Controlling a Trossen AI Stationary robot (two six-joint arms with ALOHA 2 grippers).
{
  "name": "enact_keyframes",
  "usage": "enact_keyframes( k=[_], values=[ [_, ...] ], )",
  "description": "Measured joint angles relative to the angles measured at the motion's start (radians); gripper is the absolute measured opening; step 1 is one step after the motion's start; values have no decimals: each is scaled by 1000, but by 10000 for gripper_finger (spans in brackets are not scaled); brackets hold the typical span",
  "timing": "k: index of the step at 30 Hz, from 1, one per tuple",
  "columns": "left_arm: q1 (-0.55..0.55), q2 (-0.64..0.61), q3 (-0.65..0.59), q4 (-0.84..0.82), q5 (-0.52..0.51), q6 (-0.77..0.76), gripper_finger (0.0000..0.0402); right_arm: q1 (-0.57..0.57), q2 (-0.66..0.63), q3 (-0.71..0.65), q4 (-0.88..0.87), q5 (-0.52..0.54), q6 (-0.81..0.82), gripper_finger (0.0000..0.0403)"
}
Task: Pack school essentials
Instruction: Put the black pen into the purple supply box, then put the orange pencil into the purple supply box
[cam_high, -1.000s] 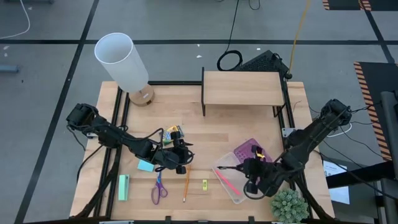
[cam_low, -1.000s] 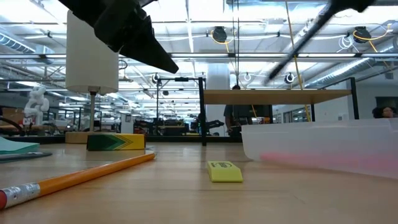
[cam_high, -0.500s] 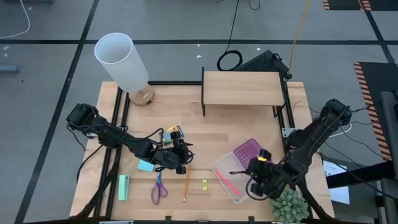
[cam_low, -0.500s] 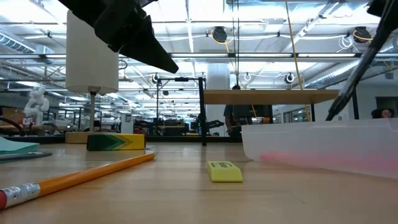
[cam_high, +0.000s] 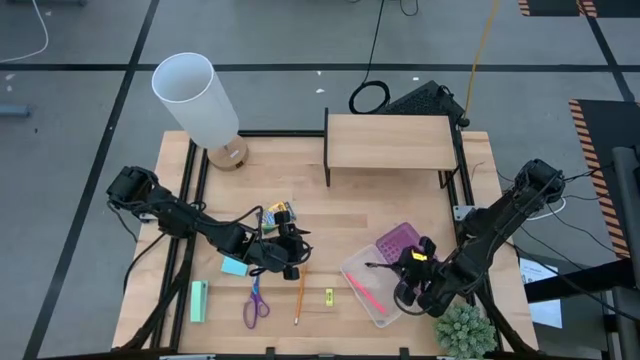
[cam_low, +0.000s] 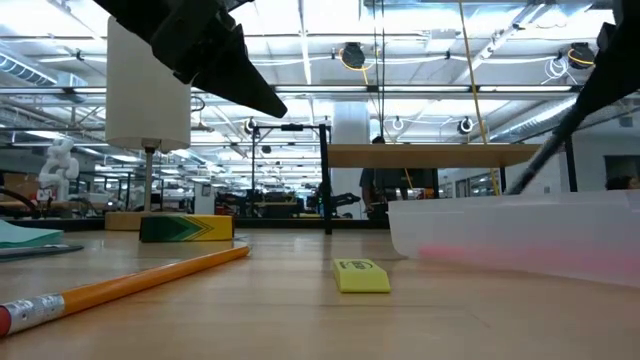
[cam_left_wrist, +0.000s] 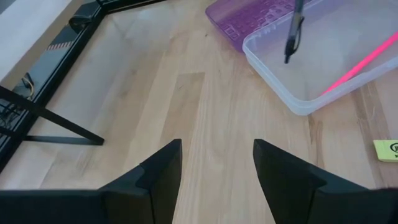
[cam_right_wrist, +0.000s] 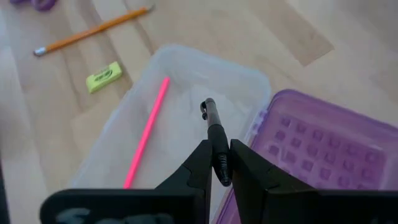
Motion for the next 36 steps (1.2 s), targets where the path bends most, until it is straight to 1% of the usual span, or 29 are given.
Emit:
enact_keyframes(
  k=[3, 10, 15, 25, 27, 30, 36],
  values=[
    [0, 0, 0, 0, 0, 0, 202, -2, 0, -11, 0, 37, -1, 34],
    [0, 0, 0, 0, 0, 0, 202, -8, 0, -53, 30, 21, 0, 35],
    [0, 0, 0, 1, 0, 0, 202, -8, 0, -69, 50, -26, 0, 49],
    [0, 0, -1, 7, 0, -1, 202, -8, 0, -74, 84, -60, 0, 83],
    [0, 0, -1, 7, 0, -1, 202, -8, 0, -74, 86, -82, 1, 88],
    [0, 0, -1, 7, 0, -4, 202, -9, 0, -74, 93, -108, 1, 93],
    [0, 0, -1, 7, 1, -6, 202, -9, 0, -74, 124, -108, -29, 93]
  ],
)
